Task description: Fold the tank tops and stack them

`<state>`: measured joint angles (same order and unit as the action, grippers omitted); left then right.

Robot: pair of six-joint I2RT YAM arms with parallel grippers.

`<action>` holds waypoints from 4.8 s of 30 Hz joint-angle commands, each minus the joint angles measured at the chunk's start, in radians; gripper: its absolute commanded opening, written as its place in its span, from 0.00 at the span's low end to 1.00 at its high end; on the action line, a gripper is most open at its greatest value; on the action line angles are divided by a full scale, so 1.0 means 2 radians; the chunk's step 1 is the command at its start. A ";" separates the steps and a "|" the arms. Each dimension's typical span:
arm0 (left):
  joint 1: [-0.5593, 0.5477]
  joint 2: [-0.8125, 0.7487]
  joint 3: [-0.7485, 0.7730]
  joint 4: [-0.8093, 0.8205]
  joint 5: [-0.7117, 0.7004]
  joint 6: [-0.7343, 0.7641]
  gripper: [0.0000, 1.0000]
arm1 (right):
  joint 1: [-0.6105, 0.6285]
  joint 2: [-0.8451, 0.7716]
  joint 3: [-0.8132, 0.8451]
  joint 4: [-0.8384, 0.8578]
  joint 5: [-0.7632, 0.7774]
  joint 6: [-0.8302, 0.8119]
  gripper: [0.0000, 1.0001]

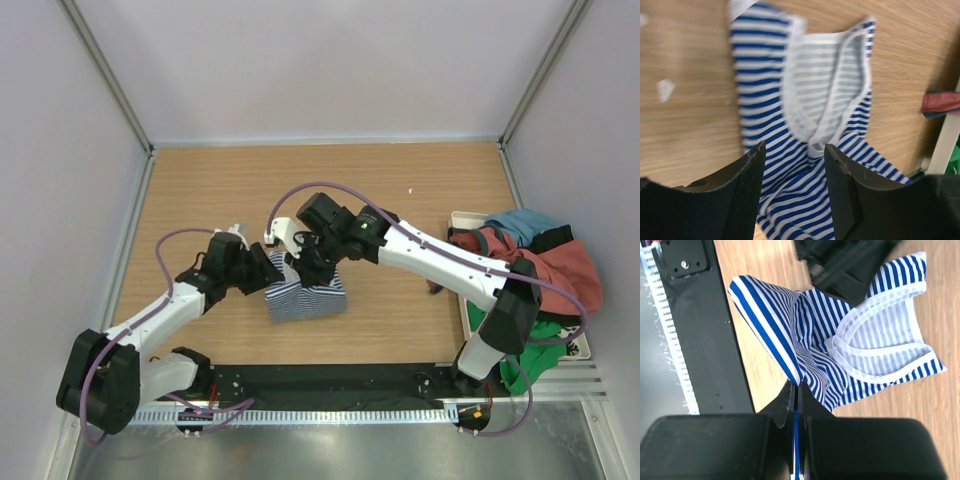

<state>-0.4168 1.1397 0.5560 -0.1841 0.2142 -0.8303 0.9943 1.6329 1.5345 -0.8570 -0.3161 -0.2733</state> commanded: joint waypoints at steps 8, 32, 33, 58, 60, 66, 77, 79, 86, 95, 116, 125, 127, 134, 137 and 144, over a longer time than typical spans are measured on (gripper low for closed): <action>0.083 -0.063 -0.058 0.010 0.027 -0.025 0.55 | -0.064 0.071 0.093 -0.032 -0.074 -0.049 0.01; 0.124 -0.054 -0.059 -0.025 -0.011 -0.008 0.30 | -0.173 0.283 0.325 -0.164 -0.174 -0.142 0.01; 0.124 -0.053 -0.058 -0.025 -0.008 -0.007 0.28 | -0.177 0.292 0.336 -0.168 -0.175 -0.148 0.01; 0.080 -0.003 -0.020 -0.024 -0.017 0.006 0.24 | -0.239 0.405 0.386 -0.019 -0.126 -0.169 0.02; 0.076 -0.002 -0.018 -0.024 -0.019 0.006 0.24 | -0.239 0.408 0.381 -0.002 -0.113 -0.170 0.02; 0.073 -0.010 -0.017 -0.031 -0.020 0.010 0.24 | -0.239 0.418 0.357 0.047 -0.047 -0.178 0.02; 0.063 -0.021 -0.011 -0.039 -0.023 0.009 0.24 | -0.240 0.368 0.258 0.122 -0.019 -0.130 0.51; 0.061 -0.024 -0.008 -0.041 -0.027 0.009 0.24 | -0.239 0.355 0.244 0.136 -0.030 -0.122 0.54; 0.061 -0.013 0.034 -0.052 -0.048 0.016 0.27 | -0.240 0.282 0.228 0.173 -0.034 -0.025 0.66; 0.063 0.052 0.119 -0.029 -0.071 0.019 0.50 | -0.240 0.168 0.102 0.245 0.066 0.248 0.44; 0.070 0.260 0.243 0.007 -0.041 0.044 0.53 | -0.240 0.136 -0.108 0.345 0.203 0.543 0.69; 0.070 0.281 0.224 0.020 -0.044 0.044 0.48 | -0.241 0.165 -0.137 0.370 0.216 0.568 0.46; 0.070 0.280 0.216 0.021 -0.044 0.045 0.46 | -0.245 0.161 -0.149 0.379 0.225 0.570 0.40; 0.047 0.250 0.173 0.022 -0.075 0.042 0.41 | -0.262 0.162 -0.181 0.403 0.205 0.539 0.08; 0.027 0.230 0.145 0.028 -0.077 0.031 0.40 | -0.266 0.179 -0.157 0.386 0.173 0.471 0.05; -0.012 0.101 0.057 0.012 -0.123 -0.002 0.41 | -0.275 0.224 -0.099 0.359 -0.002 0.298 0.09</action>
<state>-0.4206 1.4525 0.7094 -0.1528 0.0399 -0.7937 0.4519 2.0399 1.3025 -0.0834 -0.1532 0.5217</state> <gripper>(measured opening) 0.401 0.079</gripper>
